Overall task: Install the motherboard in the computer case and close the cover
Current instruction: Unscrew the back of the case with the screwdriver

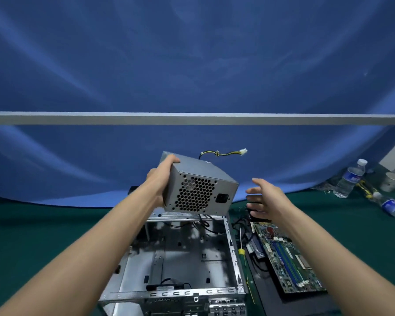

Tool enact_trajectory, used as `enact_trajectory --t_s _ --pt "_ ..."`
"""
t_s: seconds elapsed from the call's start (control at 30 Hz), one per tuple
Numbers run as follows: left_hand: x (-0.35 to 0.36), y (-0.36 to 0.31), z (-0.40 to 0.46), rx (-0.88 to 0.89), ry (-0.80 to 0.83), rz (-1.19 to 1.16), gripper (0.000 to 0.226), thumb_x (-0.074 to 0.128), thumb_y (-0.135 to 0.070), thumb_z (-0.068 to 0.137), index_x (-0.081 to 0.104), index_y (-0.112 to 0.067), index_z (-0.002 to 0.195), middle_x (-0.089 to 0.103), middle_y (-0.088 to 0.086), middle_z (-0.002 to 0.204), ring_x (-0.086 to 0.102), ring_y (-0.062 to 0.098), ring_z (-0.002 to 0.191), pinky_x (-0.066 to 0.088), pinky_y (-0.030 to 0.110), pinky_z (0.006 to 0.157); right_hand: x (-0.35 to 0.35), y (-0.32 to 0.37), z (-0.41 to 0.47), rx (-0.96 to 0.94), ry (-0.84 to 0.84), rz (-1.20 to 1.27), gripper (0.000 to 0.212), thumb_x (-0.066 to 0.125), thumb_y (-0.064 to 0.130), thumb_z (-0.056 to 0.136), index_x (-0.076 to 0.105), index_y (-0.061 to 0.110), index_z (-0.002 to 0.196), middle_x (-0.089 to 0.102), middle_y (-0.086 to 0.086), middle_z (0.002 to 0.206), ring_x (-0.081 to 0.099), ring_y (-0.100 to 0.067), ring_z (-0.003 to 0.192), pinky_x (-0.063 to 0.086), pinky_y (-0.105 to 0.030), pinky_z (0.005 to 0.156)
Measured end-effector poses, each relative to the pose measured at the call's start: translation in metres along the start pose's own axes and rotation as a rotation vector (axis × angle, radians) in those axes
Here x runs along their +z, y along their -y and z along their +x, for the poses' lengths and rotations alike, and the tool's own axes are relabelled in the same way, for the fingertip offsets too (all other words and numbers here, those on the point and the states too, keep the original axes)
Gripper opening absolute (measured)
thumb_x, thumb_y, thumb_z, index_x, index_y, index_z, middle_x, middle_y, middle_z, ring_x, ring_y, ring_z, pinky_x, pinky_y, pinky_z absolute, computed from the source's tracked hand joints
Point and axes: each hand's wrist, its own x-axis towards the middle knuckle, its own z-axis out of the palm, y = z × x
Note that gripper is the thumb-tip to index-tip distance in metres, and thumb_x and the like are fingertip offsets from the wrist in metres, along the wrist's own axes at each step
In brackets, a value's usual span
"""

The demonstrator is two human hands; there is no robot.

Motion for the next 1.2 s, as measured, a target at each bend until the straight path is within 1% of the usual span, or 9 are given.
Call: enact_trajectory --t_s 0.17,0.3,0.5,0.6,0.7,0.83,0.97,1.1,1.2 --pt "-0.036 -0.007 -0.011 0.335 -0.092 0.497 0.085 0.06 -0.057 0.058 0.034 -0.033 0.136 0.053 -0.003 0.115 0.062 0.026 0.092 0.054 0.041 0.076 0.059 -0.008 -0.014 -0.017 0.147 -0.062 0.042 0.041 0.044 0.099 0.063 0.009 0.093 0.067 -0.008 0.079 0.06 -0.021 0.067 0.046 -0.029 0.063" --pt "-0.054 -0.002 -0.02 0.509 -0.206 1.029 0.093 0.051 -0.065 0.049 0.019 -0.05 0.135 0.05 -0.005 0.111 0.054 0.023 0.093 0.036 0.035 0.072 0.097 -0.019 -0.019 0.075 0.276 0.181 0.047 0.03 0.048 0.101 0.056 0.011 0.116 0.069 -0.013 0.092 0.067 -0.029 0.073 0.05 -0.032 0.061" --pt "-0.08 0.026 -0.02 0.607 -0.231 1.188 0.084 0.05 -0.061 0.053 0.019 -0.051 0.131 0.044 -0.005 0.1 0.053 0.023 0.084 0.032 0.034 0.07 0.119 -0.041 -0.003 0.282 0.445 0.559 0.068 0.022 0.059 0.098 0.055 0.002 0.115 0.072 -0.022 0.092 0.072 -0.033 0.073 0.056 -0.033 0.05" --pt "-0.086 0.034 -0.016 0.655 -0.162 1.302 0.09 0.053 -0.061 0.054 0.011 -0.058 0.134 0.041 -0.009 0.098 0.052 0.017 0.083 0.031 0.031 0.068 0.131 -0.04 0.011 0.271 0.402 0.757 0.056 0.021 0.039 0.102 0.054 -0.005 0.115 0.071 -0.02 0.088 0.07 -0.031 0.075 0.057 -0.031 0.051" --pt "-0.091 0.032 -0.011 0.605 -0.096 1.279 0.089 0.054 -0.06 0.057 0.006 -0.064 0.131 0.04 -0.013 0.099 0.052 0.01 0.084 0.031 0.028 0.069 0.144 -0.046 0.029 0.167 0.256 0.901 0.04 0.023 0.015 0.097 0.056 -0.002 0.112 0.068 -0.016 0.09 0.063 -0.027 0.084 0.051 -0.033 0.069" --pt "-0.086 0.033 -0.003 0.635 0.018 1.423 0.09 0.058 -0.057 0.058 0.004 -0.065 0.13 0.038 -0.013 0.102 0.048 0.007 0.08 0.033 0.027 0.069 0.159 -0.067 0.055 0.025 0.09 0.261 0.017 0.045 0.013 0.093 0.059 0.005 0.088 0.057 -0.007 0.07 0.054 -0.02 0.065 0.043 -0.03 0.06" --pt "-0.082 0.036 0.01 0.631 0.042 1.549 0.09 0.063 -0.053 0.062 0.009 -0.06 0.133 0.037 -0.009 0.107 0.046 0.015 0.082 0.041 0.032 0.072 0.17 -0.082 0.077 0.106 0.137 -0.154 0.039 0.06 0.043 0.088 0.053 0.006 0.075 0.049 -0.009 0.066 0.051 -0.026 0.07 0.049 -0.041 0.071" --pt "-0.087 0.043 0.015 0.566 0.038 1.535 0.088 0.059 -0.057 0.06 0.011 -0.06 0.133 0.034 -0.009 0.103 0.043 0.013 0.078 0.038 0.03 0.071 0.188 -0.092 0.091 0.235 0.093 0.183 0.023 0.067 0.018 0.085 0.057 -0.001 0.094 0.06 -0.016 0.079 0.055 -0.025 0.063 0.045 -0.035 0.06" --pt "-0.088 0.049 0.017 0.523 0.03 1.57 0.09 0.06 -0.059 0.06 0.005 -0.064 0.131 0.031 -0.01 0.103 0.043 0.012 0.076 0.039 0.03 0.07 0.194 -0.086 0.097 0.355 0.046 0.544 0.004 0.059 0.001 0.085 0.056 0.003 0.085 0.057 -0.009 0.073 0.055 -0.014 0.037 0.042 -0.02 0.04"
